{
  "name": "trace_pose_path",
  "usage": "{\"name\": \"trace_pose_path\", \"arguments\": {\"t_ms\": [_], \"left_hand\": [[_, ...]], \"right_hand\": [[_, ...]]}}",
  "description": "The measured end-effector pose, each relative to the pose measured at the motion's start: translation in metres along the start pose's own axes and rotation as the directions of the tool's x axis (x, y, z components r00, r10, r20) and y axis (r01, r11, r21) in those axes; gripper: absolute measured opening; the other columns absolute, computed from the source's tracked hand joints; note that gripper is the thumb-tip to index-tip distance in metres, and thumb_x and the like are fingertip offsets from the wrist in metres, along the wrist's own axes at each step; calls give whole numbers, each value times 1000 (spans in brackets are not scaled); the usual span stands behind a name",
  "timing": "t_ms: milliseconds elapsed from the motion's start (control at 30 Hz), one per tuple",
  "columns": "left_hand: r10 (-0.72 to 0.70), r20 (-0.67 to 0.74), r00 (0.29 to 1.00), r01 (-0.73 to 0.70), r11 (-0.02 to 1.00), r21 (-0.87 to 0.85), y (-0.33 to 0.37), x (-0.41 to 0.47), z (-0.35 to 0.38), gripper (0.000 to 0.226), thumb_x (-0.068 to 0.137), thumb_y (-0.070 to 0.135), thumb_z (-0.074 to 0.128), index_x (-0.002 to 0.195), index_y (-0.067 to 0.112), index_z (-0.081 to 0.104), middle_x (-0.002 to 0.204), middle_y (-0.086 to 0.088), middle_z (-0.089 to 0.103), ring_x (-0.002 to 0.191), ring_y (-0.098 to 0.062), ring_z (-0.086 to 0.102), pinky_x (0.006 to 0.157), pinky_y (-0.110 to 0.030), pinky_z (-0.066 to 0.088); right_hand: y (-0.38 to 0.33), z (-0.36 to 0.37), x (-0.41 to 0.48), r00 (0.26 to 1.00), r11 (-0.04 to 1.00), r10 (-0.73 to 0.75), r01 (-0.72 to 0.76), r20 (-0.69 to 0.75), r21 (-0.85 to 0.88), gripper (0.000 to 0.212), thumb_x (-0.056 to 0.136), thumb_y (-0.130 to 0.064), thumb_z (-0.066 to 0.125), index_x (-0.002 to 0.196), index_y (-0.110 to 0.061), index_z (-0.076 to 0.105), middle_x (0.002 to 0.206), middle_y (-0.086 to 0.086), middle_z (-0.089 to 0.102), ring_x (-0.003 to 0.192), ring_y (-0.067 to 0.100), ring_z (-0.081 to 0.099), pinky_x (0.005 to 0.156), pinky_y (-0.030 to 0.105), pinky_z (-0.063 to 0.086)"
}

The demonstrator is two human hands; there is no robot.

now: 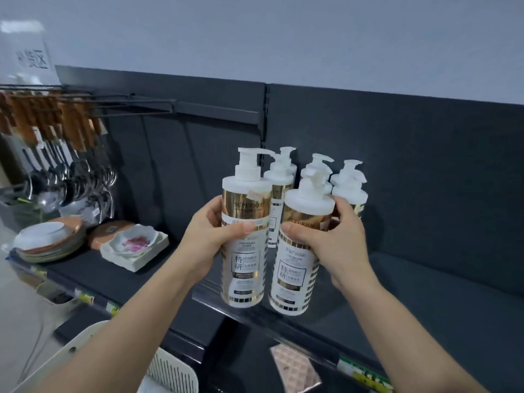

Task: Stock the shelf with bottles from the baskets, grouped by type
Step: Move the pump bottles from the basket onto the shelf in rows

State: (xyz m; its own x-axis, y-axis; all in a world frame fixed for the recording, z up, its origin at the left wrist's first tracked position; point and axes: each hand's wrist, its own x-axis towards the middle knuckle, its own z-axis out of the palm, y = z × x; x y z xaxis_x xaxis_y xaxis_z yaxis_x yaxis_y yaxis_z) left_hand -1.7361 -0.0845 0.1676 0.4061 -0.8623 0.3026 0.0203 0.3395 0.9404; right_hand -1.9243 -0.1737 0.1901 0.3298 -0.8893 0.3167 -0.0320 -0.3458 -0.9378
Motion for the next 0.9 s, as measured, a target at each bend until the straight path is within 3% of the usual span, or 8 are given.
{"name": "trace_pose_path", "arguments": {"t_ms": [100, 333, 500, 633, 767, 900], "left_hand": [[-14, 38, 999, 14, 1000, 5, -7, 19, 0, 59, 54, 20, 84, 109, 11, 64, 104, -11, 73, 95, -29, 70, 76, -39, 57], [-58, 182, 982, 50, 997, 51, -23, 65, -6, 63, 58, 17, 83, 116, 9, 58, 108, -6, 72, 101, -21, 68, 80, -27, 55], [-102, 274, 956, 78, 992, 97, -40, 91, -10, 68, 61, 15, 82, 123, 6, 54, 114, -8, 70, 105, -20, 67, 82, -26, 55], [-122, 319, 940, 96, 991, 97, -53, 106, -14, 75, 58, 21, 82, 126, 9, 53, 118, -9, 68, 110, -23, 65, 86, -30, 55], [-140, 351, 926, 106, 988, 114, -63, 115, -17, 78, 58, 21, 83, 129, 13, 52, 122, -8, 67, 113, -23, 64, 92, -34, 54], [-164, 372, 914, 121, 983, 136, -71, 122, -20, 79, 59, 21, 84, 131, 15, 52, 124, -6, 65, 115, -23, 63, 96, -39, 52]], "right_hand": [[8, -1, 11, 1000, 1000, 6, -6, -18, 0, 59, 53, -21, 94, 99, -36, 60, 88, -9, 71, 92, 17, 67, 82, 40, 58], [27, 2, 36, 997, 998, 44, -42, -56, 37, 64, 58, -11, 92, 107, -36, 60, 102, -15, 68, 99, 4, 62, 81, 25, 52], [41, 9, 47, 994, 998, 56, -52, -94, 43, 66, 57, -7, 92, 102, -42, 59, 100, -19, 69, 91, -9, 64, 80, 20, 52], [52, 12, 52, 992, 998, 59, -57, -112, 24, 75, 55, -9, 93, 119, -32, 60, 108, -17, 69, 96, -8, 63, 84, 21, 53], [61, 16, 56, 989, 997, 78, -78, -126, 8, 73, 55, -9, 93, 112, -38, 58, 109, -16, 68, 103, 2, 64, 89, 29, 54], [67, 20, 60, 987, 996, 83, -86, -135, -16, 75, 55, -13, 94, 118, -32, 59, 110, -13, 69, 106, 6, 65, 93, 37, 55]]}}
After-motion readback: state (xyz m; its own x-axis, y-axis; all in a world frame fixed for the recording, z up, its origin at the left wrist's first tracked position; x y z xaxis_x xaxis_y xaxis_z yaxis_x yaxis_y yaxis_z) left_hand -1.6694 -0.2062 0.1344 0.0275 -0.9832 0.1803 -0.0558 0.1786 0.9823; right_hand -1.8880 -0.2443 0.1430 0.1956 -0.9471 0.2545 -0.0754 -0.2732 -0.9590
